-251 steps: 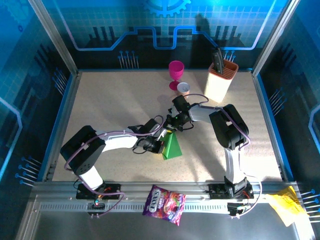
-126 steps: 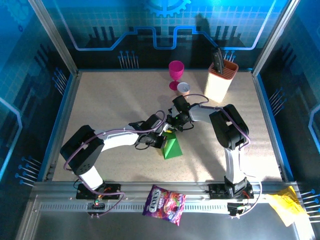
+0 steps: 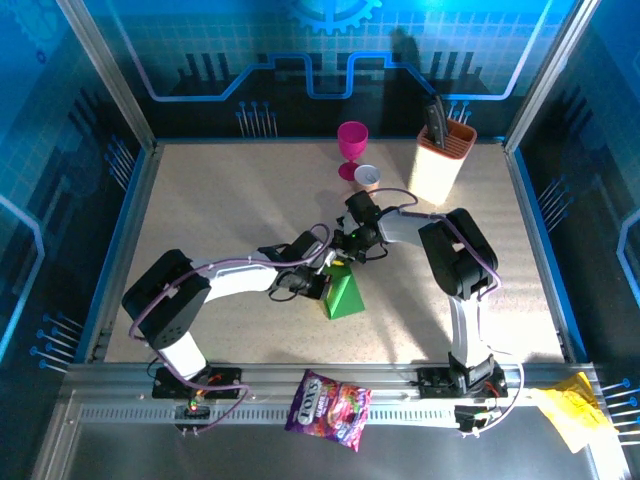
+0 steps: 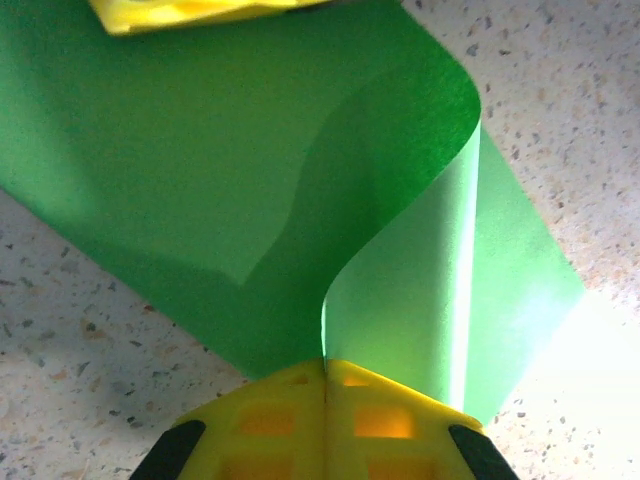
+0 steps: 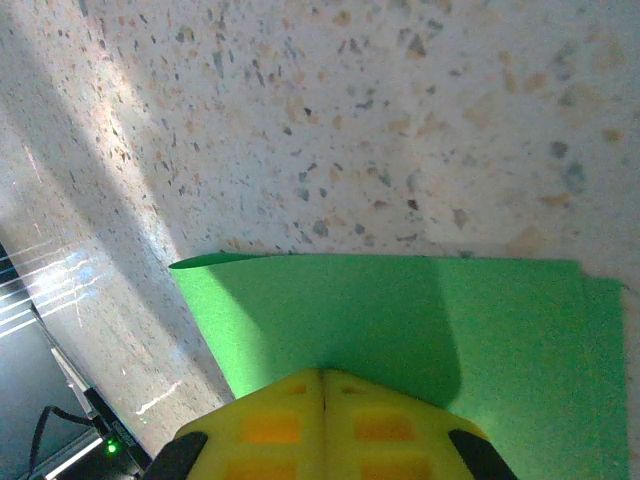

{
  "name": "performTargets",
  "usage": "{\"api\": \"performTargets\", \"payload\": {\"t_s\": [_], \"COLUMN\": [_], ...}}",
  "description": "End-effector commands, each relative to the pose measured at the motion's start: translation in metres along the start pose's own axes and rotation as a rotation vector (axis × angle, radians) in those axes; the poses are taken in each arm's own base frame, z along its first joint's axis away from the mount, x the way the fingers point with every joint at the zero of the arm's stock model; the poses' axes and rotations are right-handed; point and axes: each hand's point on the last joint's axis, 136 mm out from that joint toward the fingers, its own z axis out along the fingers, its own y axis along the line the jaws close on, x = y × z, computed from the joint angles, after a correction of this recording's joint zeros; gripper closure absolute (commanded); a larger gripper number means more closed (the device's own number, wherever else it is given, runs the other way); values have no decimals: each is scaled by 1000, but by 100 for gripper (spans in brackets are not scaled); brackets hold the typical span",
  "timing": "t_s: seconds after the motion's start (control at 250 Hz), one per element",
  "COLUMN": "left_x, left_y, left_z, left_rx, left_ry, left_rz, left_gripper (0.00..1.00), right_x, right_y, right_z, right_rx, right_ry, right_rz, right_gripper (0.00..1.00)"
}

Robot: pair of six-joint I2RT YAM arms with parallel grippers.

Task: Fold a paper plane with a square sheet of paper (pick it up from the middle)
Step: Fold the triangle a second time at the center of the table.

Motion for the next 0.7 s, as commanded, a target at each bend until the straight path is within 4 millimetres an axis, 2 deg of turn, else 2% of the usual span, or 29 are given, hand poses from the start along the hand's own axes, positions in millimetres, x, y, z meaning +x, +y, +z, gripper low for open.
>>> {"api": "performTargets", "payload": {"t_s": [0.0, 0.695], "left_x": [12, -3], "left_y": [12, 7], "left_z": [6, 6], "left_rx": [-37, -40], "left_ry": [37, 19], "left_rz": [4, 23], "left_gripper": [100, 100], "right_x": [31, 31], "right_y": [-64, -66], "right_z": [14, 15], "right_rx": [193, 193], "right_ry": [97, 96], "right_rz": [145, 153], "right_gripper": [100, 100]}}
